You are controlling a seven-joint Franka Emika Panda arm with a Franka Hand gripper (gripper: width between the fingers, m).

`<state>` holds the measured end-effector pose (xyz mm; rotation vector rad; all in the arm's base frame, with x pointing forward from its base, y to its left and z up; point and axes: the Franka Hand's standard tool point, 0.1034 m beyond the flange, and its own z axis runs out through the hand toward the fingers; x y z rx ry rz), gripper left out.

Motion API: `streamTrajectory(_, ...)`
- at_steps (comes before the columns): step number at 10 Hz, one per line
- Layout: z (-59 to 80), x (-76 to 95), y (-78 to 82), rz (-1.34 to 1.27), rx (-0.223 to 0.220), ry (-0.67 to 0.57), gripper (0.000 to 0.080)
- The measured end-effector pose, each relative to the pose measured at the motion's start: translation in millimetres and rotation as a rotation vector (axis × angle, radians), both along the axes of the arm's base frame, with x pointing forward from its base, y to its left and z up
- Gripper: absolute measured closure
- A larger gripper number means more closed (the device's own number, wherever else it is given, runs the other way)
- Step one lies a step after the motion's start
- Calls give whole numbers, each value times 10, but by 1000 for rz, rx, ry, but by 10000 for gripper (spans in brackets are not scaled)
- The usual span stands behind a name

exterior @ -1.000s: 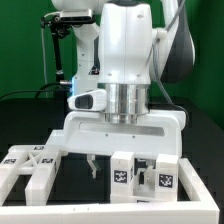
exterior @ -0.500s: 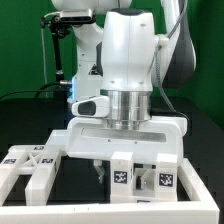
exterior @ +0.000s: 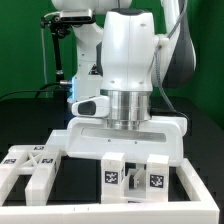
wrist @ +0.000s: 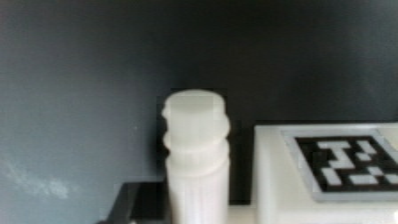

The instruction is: Assemble chair

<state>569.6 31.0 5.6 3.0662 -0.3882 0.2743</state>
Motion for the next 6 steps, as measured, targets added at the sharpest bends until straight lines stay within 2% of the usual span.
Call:
streamTrajectory(2, 37, -2, -21, 3, 1, 3, 551)
streamTrajectory(3, 170, 2, -36, 15, 8, 14, 551)
streamTrajectory(4, 413, 19, -78, 29, 23, 28, 551)
streamTrajectory(6, 658, 47, -199, 61, 34, 49, 551)
